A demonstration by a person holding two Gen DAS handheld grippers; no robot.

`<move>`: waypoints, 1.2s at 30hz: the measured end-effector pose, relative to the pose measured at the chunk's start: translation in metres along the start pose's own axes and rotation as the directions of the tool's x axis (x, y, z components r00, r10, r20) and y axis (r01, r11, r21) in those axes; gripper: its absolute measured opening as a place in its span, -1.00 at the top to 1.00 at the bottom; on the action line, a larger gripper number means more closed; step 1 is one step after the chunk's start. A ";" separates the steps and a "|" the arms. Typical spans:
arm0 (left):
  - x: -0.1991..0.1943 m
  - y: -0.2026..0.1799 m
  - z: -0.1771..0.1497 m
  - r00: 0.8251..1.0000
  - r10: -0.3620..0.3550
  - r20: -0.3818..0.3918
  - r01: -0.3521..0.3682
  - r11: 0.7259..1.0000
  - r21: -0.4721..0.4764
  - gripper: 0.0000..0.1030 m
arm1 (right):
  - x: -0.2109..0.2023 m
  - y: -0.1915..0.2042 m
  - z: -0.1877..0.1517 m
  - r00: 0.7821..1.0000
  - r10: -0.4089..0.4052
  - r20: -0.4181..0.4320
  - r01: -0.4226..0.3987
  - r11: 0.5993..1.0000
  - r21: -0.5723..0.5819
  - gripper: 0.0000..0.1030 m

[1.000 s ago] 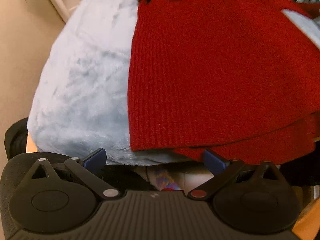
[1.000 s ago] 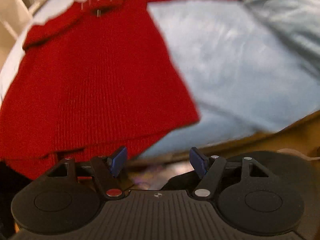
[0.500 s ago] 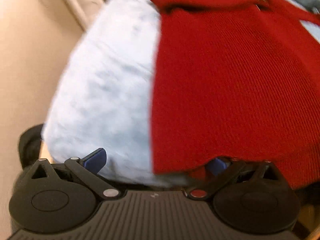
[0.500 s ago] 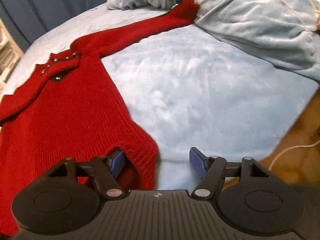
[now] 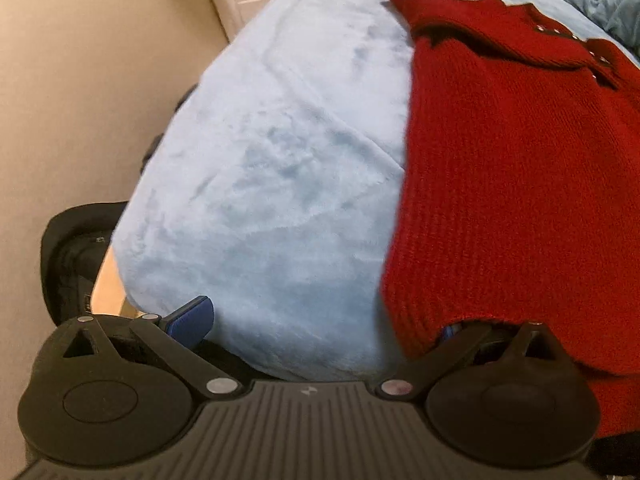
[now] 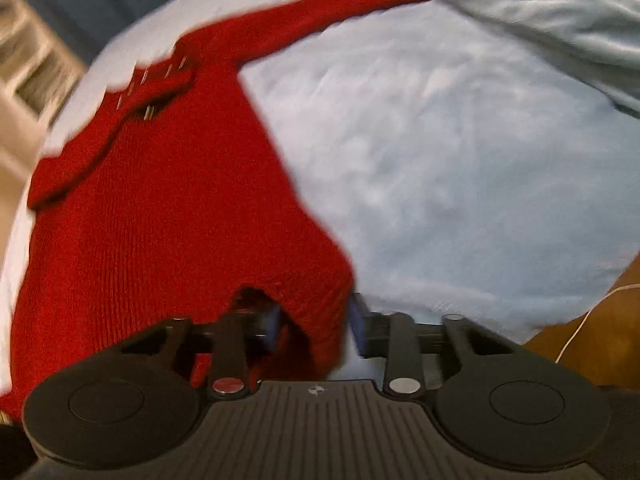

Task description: Fold small clothes

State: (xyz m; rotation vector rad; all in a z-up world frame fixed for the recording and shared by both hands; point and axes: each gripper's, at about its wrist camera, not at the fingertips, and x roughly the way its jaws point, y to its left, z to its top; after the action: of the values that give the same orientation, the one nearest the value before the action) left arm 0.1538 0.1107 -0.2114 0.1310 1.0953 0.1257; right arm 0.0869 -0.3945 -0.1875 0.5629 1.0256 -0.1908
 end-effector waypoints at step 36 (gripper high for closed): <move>-0.080 0.014 -0.017 0.988 -0.026 0.155 -0.013 0.969 0.247 -0.99 | -0.077 0.029 0.003 0.973 -0.230 -0.017 0.194 0.857 -0.478 0.42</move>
State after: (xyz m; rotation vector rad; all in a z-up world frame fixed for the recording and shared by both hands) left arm 0.1018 0.1125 -0.1468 0.3561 0.9503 -0.0282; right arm 0.0612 -0.3796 -0.1101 0.0066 1.1576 -0.1062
